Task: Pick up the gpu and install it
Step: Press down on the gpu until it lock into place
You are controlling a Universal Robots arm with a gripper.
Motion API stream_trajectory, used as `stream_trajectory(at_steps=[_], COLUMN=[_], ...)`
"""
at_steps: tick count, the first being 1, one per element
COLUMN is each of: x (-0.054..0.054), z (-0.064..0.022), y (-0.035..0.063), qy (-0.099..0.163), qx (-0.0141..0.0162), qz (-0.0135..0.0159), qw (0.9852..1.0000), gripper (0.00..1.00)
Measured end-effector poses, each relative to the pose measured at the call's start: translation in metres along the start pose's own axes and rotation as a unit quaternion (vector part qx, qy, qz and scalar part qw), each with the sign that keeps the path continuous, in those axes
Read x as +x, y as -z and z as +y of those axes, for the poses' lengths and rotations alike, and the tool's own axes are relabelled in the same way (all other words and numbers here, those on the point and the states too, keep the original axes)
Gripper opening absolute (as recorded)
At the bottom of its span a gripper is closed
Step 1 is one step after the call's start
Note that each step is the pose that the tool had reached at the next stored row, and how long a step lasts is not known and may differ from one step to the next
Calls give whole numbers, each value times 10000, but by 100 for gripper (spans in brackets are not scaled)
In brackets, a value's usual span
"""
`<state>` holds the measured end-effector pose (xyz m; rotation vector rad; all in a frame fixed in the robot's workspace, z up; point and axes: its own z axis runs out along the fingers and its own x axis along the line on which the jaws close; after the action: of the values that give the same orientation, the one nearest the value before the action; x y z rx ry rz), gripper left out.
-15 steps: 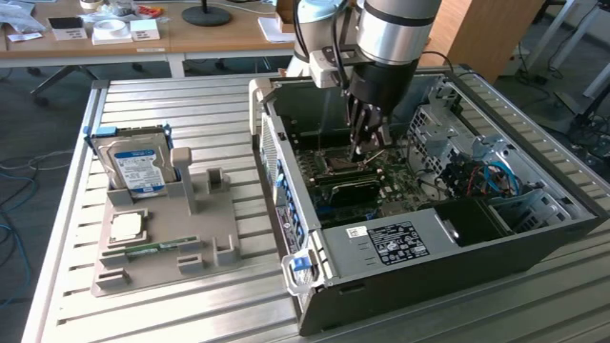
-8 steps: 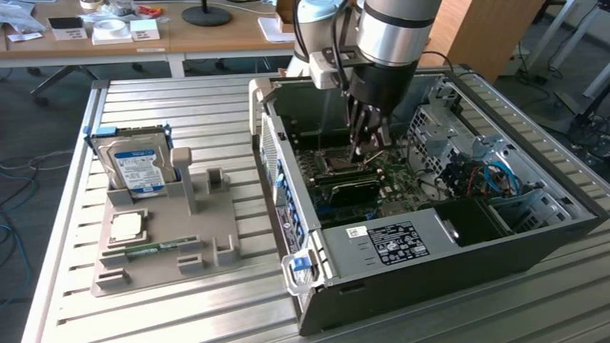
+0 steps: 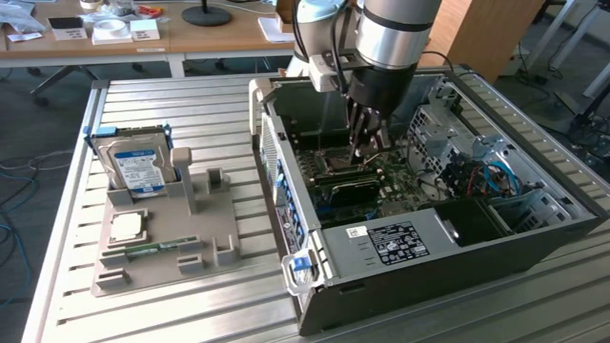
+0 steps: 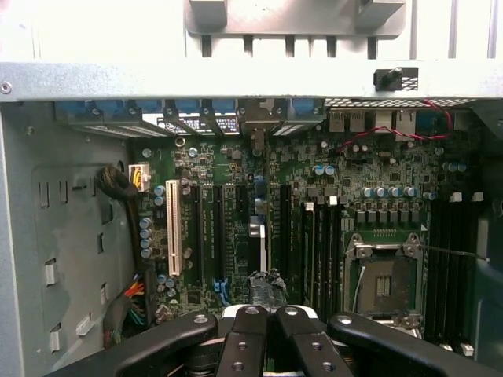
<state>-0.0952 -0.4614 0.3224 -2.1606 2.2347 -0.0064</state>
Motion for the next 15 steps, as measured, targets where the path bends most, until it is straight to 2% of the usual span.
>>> stream_trajectory(at_steps=[6,11,15], x=[-6,-7,-66], z=[2,2,4], y=[-64,-68,-76], qy=[0,0,0], qx=[0,0,0], qz=[0,0,-1], qw=[10000,10000,10000], gripper=[11,11,11])
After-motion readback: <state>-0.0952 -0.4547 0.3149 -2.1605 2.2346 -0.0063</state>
